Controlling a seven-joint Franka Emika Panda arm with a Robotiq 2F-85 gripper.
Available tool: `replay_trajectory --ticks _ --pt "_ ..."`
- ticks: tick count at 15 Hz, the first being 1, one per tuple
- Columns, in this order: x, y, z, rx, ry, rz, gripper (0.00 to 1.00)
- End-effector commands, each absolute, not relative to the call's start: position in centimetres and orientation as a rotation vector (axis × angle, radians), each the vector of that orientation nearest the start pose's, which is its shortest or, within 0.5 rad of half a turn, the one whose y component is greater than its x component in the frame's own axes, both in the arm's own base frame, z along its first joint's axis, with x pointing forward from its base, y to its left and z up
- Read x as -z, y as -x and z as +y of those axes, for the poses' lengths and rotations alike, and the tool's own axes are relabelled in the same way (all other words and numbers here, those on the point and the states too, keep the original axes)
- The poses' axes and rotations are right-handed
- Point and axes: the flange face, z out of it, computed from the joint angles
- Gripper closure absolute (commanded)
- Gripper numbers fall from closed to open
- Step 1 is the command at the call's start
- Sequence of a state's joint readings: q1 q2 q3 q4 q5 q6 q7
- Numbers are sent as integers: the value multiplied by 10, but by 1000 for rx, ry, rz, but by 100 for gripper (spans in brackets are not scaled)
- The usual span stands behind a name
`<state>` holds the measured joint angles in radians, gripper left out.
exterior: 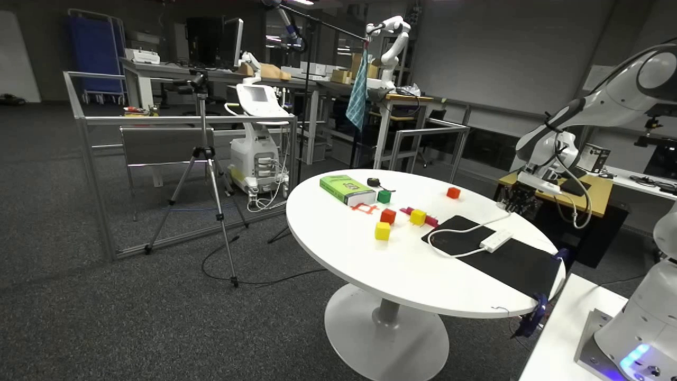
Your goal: Completely put the extension cable on the black mat
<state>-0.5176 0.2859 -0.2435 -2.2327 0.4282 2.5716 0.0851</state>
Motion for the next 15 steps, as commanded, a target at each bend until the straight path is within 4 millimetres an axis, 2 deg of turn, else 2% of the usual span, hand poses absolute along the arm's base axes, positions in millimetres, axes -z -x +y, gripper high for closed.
replay_trajectory --ticks 1,6,10,13,14,15 --pt "-240 -384 -374 190 2346 1825 98" --pt "-219 -376 -380 239 2185 2027 98" --pt "-203 -364 -392 295 2120 2199 98" --pt "-188 -355 -395 315 2111 2289 98" --pt "-184 -353 -394 330 2113 2303 67" --pt "-181 -352 -393 337 2125 2307 65"
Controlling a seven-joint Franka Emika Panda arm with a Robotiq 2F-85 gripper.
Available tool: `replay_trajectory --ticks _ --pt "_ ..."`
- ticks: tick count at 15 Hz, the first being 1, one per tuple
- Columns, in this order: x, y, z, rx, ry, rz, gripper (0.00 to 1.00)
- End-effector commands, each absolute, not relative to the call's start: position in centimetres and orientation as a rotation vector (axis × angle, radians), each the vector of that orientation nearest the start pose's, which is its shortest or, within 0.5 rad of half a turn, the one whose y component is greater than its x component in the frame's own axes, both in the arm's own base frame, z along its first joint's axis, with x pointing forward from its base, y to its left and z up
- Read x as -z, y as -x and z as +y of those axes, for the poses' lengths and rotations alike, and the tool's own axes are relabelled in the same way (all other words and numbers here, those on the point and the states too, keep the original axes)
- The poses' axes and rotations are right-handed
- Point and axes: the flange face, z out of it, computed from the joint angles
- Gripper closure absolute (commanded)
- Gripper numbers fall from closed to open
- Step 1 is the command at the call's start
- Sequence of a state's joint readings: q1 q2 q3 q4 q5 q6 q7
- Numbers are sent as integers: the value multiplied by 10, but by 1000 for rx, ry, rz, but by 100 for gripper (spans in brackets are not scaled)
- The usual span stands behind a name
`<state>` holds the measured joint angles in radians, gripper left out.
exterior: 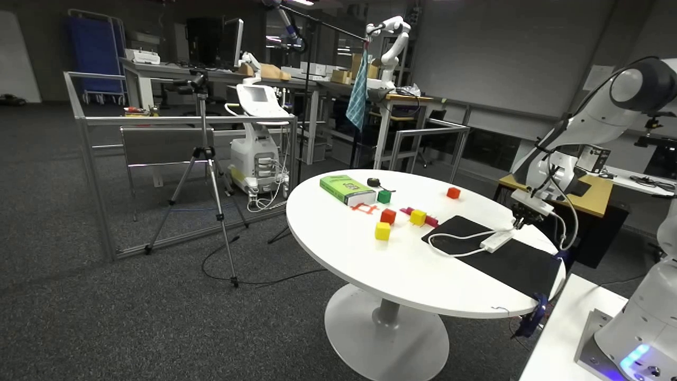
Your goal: Completely put the extension cable on the black mat
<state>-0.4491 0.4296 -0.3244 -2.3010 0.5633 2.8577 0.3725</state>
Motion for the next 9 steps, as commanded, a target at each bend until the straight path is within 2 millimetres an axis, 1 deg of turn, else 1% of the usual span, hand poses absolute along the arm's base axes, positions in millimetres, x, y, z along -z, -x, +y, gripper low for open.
replay_trajectory --ticks 1,3,5,7,9 --pt "-178 -350 -391 336 2136 2313 59" --pt "-175 -351 -389 354 2149 2310 43" --pt "-174 -352 -385 385 2179 2294 30" --pt "-180 -352 -378 444 2239 2241 13" --pt "-193 -349 -368 534 2340 2136 1"
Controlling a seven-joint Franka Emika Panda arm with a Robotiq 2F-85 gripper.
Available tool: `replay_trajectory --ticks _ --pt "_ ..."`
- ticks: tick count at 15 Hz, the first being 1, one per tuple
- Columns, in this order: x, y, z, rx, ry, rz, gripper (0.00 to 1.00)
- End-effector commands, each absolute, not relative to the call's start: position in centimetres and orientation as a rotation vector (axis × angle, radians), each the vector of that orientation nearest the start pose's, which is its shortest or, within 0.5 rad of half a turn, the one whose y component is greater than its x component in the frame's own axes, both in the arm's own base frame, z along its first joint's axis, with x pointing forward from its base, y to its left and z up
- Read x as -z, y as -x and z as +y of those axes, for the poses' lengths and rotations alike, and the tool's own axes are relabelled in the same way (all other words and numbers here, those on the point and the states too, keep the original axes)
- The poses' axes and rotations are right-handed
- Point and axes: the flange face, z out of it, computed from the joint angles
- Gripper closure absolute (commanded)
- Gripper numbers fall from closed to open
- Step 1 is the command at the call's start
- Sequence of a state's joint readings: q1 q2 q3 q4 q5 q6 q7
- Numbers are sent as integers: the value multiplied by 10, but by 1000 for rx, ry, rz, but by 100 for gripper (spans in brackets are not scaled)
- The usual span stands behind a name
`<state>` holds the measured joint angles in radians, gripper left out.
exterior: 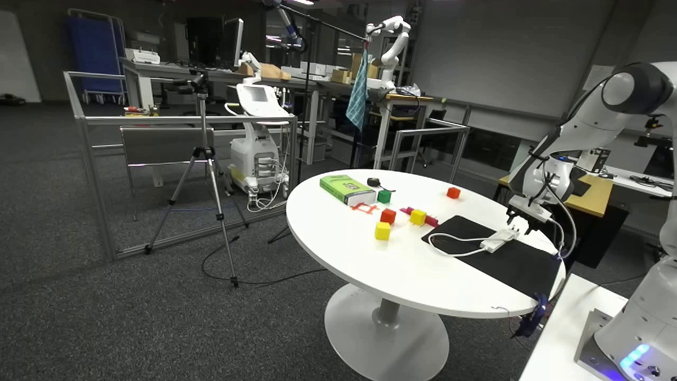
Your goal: Completely put the extension cable on the black mat
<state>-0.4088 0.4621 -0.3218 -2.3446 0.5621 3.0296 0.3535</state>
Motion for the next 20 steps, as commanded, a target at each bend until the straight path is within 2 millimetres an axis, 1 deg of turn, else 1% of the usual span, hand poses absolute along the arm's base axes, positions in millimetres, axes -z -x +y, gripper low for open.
replay_trajectory --ticks 1,3,6,9,10,12,14,17,20 --pt "-204 -347 -362 584 2402 2060 0" --pt "-220 -342 -348 652 2508 1928 0" --pt "-254 -345 -321 738 2600 1725 0" --pt "-281 -356 -292 729 2626 1570 0" --pt "-291 -363 -282 715 2626 1513 0" --pt "-304 -373 -264 670 2601 1395 0" --pt "-310 -376 -250 629 2564 1287 0" --pt "-313 -368 -244 623 2573 1173 0" --pt "-319 -358 -251 649 2653 1009 0"
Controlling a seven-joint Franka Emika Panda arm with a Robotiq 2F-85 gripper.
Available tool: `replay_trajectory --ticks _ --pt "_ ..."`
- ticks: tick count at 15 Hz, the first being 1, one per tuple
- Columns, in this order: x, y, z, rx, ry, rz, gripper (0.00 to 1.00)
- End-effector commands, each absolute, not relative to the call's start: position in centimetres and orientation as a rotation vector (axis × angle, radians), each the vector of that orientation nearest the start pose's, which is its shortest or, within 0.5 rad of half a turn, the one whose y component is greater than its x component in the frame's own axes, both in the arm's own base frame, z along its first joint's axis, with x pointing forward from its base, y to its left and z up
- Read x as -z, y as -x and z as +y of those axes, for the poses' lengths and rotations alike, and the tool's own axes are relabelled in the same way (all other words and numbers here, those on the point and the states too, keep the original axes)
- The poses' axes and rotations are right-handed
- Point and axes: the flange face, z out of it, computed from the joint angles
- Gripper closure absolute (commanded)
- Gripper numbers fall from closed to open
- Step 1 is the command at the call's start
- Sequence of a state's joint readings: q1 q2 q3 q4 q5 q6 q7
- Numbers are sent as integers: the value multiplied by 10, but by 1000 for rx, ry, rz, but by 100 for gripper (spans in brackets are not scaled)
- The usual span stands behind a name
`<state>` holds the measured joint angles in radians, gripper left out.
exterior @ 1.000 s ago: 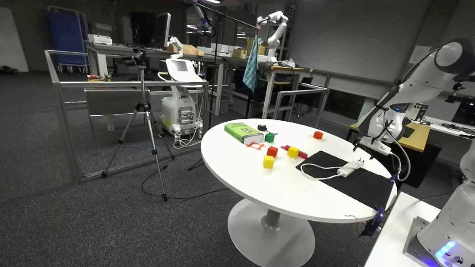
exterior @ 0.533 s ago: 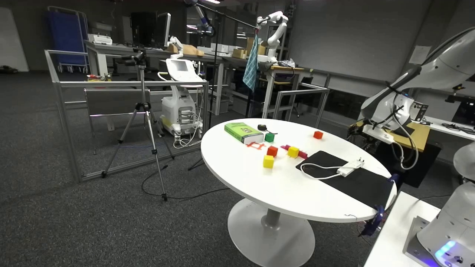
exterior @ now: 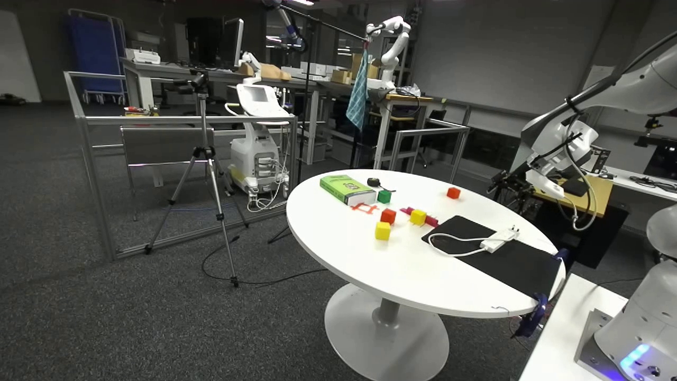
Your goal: Completely put the extension cable on the black mat
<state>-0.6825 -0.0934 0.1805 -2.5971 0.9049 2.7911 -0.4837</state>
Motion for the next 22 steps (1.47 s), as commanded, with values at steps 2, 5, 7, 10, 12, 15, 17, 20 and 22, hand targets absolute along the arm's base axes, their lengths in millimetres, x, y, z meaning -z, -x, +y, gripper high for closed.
replay_trajectory --ticks 2,5,7,10,12,15,17,20,22 --pt "-324 -352 -257 682 2721 900 0" --pt "-335 -341 -269 729 2825 768 0" --pt "-344 -335 -275 765 2872 715 0" --pt "-360 -326 -281 806 2902 666 0" --pt "-367 -320 -283 806 2891 653 0" --pt "-376 -306 -288 768 2900 606 0" --pt "-383 -297 -293 761 2903 592 0" --pt "-395 -286 -295 766 2902 579 0" --pt "-402 -281 -295 780 2885 561 0"
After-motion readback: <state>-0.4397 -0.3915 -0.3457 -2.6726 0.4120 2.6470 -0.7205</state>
